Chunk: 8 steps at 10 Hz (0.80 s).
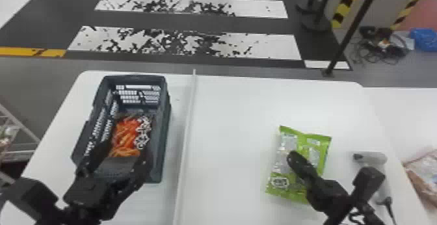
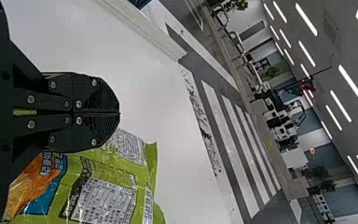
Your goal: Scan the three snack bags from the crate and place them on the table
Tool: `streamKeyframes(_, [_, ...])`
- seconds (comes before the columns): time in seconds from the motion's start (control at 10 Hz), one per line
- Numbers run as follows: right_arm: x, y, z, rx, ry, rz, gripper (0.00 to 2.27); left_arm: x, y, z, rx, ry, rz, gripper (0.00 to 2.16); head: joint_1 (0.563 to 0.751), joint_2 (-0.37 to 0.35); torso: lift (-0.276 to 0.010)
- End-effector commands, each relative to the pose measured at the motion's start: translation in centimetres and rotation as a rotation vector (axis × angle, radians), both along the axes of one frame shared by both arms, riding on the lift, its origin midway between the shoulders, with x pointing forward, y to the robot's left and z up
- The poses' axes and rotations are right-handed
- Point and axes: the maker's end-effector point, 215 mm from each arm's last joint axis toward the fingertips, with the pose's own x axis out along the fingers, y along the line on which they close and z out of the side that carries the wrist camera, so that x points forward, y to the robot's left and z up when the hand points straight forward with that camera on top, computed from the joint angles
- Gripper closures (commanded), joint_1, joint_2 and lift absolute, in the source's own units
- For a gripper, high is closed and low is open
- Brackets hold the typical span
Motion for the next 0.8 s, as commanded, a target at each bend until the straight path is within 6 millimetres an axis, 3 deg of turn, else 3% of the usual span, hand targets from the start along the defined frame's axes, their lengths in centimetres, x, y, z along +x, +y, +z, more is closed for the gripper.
streamKeyframes(0.0, [0.2,-1.3,-0.8,-0.017,-0.001,-0.022,2.22,-0.1,0.0,-0.2,0.001,0.003,-0.001,0.07,0.695,-0.031,-0.037])
streamKeyframes(0.3, [-0.7,-2.9,-3.2,-0.064,0.024,-0.028,2.22,-0.2,-0.1,-0.6,-0.001,0.009,-0.006,0.07,0.695,-0.059,-0.037])
streamKeyframes(0.7, [-3.6,-5.8,-4.1,-0.076,0.042,-0.007,2.22,-0.3,0.0,-0.7,-0.002,0.007,-0.006,0.07,0.695,-0.101,-0.037])
